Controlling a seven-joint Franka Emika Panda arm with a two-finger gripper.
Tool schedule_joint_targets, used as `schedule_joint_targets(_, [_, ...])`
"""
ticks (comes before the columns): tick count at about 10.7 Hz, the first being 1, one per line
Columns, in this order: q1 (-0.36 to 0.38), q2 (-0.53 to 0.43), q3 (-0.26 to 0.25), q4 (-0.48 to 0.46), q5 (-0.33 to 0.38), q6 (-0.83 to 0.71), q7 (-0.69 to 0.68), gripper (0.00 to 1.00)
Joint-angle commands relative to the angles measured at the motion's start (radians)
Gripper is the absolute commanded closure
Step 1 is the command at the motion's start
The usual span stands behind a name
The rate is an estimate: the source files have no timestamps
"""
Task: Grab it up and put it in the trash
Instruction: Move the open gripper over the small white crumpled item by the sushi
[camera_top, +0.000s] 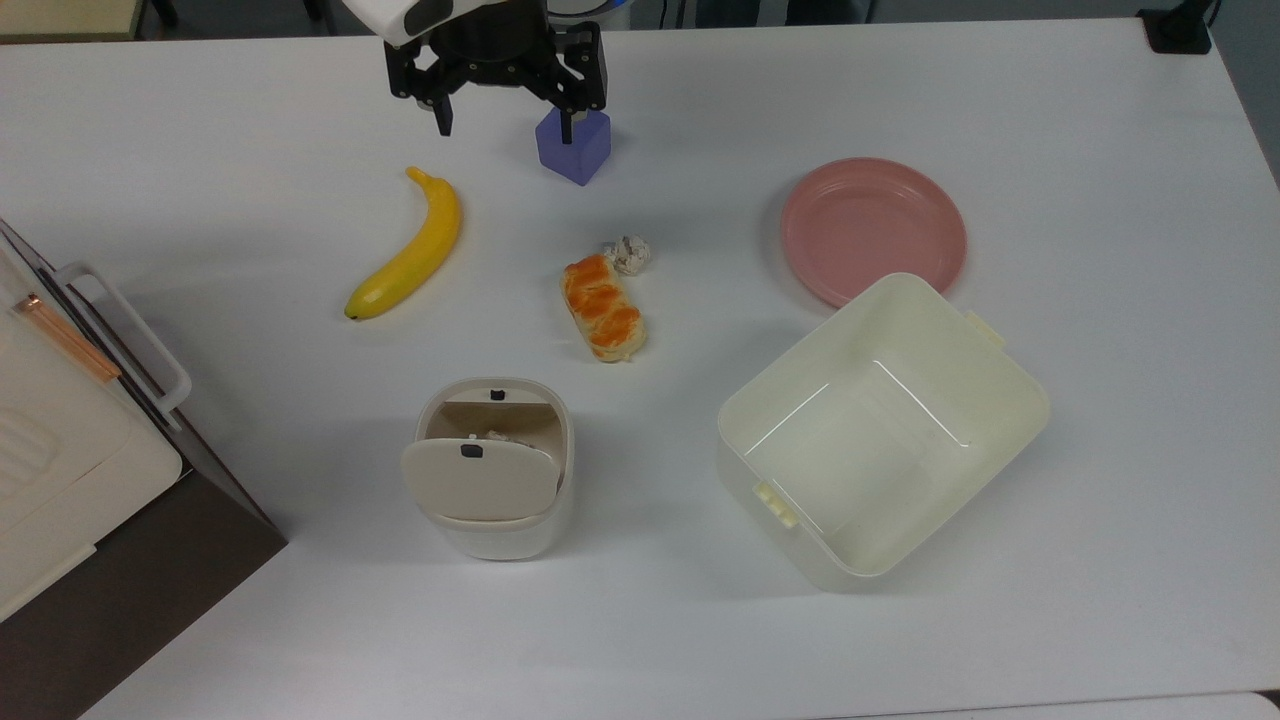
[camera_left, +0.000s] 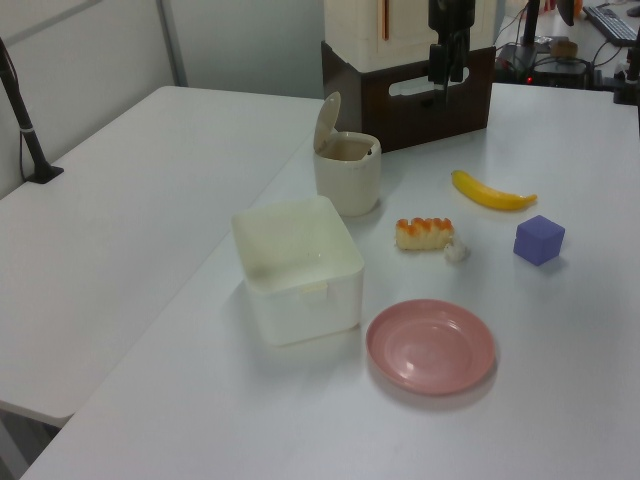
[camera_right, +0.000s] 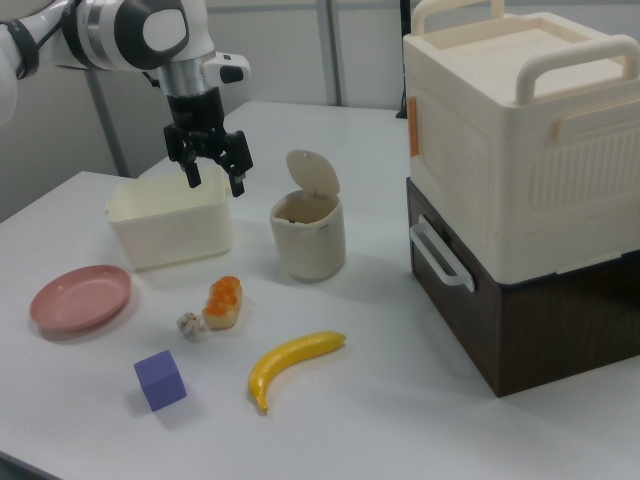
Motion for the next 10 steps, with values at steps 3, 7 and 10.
schedule_joint_targets(3, [0.009,-0.01,-0.006,-0.029,0.019,0.01,0.0,0.0])
schedule_joint_targets(7, [0.041,-0.005,-0.006,-0.045,0.014,0.01,-0.005,0.0])
schedule_joint_targets(10, [0.083,0.039,-0.017,-0.052,0.008,0.016,-0.027,0.0])
